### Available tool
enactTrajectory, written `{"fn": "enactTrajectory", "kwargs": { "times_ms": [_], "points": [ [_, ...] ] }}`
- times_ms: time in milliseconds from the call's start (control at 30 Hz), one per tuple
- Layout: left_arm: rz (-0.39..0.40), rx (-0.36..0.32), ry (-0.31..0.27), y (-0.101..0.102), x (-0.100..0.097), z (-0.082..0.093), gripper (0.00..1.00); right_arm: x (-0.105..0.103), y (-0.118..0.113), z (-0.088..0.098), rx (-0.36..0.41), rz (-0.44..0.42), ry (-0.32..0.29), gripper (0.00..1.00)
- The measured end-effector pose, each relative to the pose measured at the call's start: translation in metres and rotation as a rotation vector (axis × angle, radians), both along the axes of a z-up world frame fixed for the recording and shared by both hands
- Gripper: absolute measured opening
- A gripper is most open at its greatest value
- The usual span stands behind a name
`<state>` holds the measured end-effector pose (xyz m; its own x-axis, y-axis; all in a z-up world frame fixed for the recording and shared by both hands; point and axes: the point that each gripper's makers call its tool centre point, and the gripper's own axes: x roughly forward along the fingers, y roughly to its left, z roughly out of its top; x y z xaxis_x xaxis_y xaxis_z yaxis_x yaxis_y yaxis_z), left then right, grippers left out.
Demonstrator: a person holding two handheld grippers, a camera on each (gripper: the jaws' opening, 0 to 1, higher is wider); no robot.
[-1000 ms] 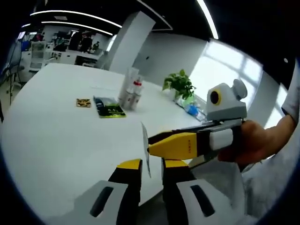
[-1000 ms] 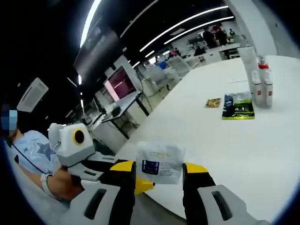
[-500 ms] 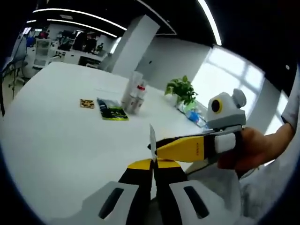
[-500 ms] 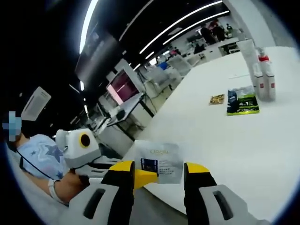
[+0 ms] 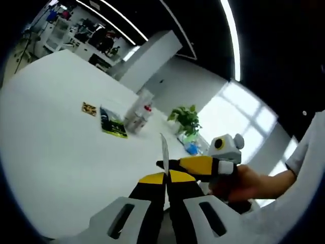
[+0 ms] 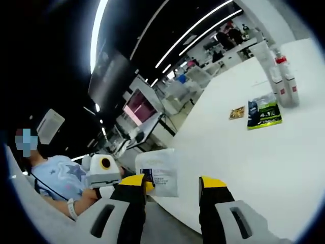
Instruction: Arrange the skincare products in the storage area until every visible bottle or jar stands upright without overlapping.
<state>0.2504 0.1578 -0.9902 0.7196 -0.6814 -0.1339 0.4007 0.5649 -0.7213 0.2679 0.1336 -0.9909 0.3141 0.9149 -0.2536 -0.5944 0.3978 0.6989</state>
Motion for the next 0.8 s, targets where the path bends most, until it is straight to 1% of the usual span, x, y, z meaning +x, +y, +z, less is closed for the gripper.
{"fn": "enactTrajectory", "kwargs": {
  "times_ms": [67, 167, 200, 233, 267, 333, 367, 400, 433, 467, 500, 533, 600, 667, 700, 733, 800],
  "points": [
    [-0.017, -0.011, -0.006, -0.004, -0.001, 0.002, 0.0, -0.003, 0.004, 0.006, 0.046, 0.021, 0.007, 0.33],
    [-0.054, -0.03, -0.011, -0.011, -0.005, 0.005, 0.0, -0.008, 0.009, 0.013, 0.096, 0.048, 0.011, 0.19],
    [-0.054, -0.036, -0.015, -0.011, -0.005, 0.006, 0.0, -0.006, 0.008, 0.01, 0.082, 0.035, 0.003, 0.21],
    [-0.063, -0.048, -0.012, -0.012, -0.006, 0.007, 0.0, -0.008, 0.01, 0.012, 0.109, 0.049, 0.009, 0.2],
    [-0.065, -0.057, -0.011, -0.012, -0.006, 0.007, 0.0, -0.008, 0.01, 0.011, 0.115, 0.046, 0.025, 0.2],
    [-0.072, -0.081, -0.002, -0.013, -0.006, 0.009, 0.0, -0.01, 0.01, 0.01, 0.141, 0.058, 0.031, 0.2],
    [-0.079, -0.091, -0.001, -0.015, -0.007, 0.009, 0.0, -0.011, 0.01, 0.01, 0.156, 0.065, 0.055, 0.21],
    [-0.085, -0.094, 0.002, -0.015, -0.007, 0.009, 0.0, -0.012, 0.011, 0.01, 0.165, 0.071, 0.059, 0.24],
    [-0.086, -0.098, 0.001, -0.016, -0.007, 0.01, 0.0, -0.013, 0.011, 0.009, 0.169, 0.08, 0.064, 0.24],
    [-0.088, -0.105, 0.001, -0.016, -0.007, 0.01, 0.0, -0.014, 0.012, 0.009, 0.181, 0.092, 0.074, 0.23],
    [-0.089, -0.106, 0.004, -0.016, -0.007, 0.01, 0.0, -0.016, 0.013, 0.011, 0.191, 0.1, 0.079, 0.19],
    [-0.093, -0.106, 0.008, -0.016, -0.008, 0.01, 0.0, -0.016, 0.012, 0.012, 0.185, 0.108, 0.062, 0.17],
    [-0.092, -0.115, 0.007, -0.017, -0.008, 0.011, 0.0, -0.015, 0.01, 0.016, 0.17, 0.112, 0.008, 0.12],
    [-0.091, -0.123, 0.009, -0.016, -0.009, 0.013, 0.0, -0.017, 0.01, 0.019, 0.189, 0.116, 0.011, 0.07],
    [-0.091, -0.127, 0.011, -0.016, -0.009, 0.013, 0.0, -0.017, 0.009, 0.02, 0.191, 0.117, 0.011, 0.03],
    [-0.094, -0.126, 0.012, -0.017, -0.01, 0.013, 0.0, -0.017, 0.009, 0.02, 0.191, 0.12, 0.01, 0.0],
    [-0.099, -0.117, 0.008, -0.018, -0.01, 0.012, 0.0, -0.018, 0.008, 0.019, 0.186, 0.125, 0.009, 0.0]
  ]
}}
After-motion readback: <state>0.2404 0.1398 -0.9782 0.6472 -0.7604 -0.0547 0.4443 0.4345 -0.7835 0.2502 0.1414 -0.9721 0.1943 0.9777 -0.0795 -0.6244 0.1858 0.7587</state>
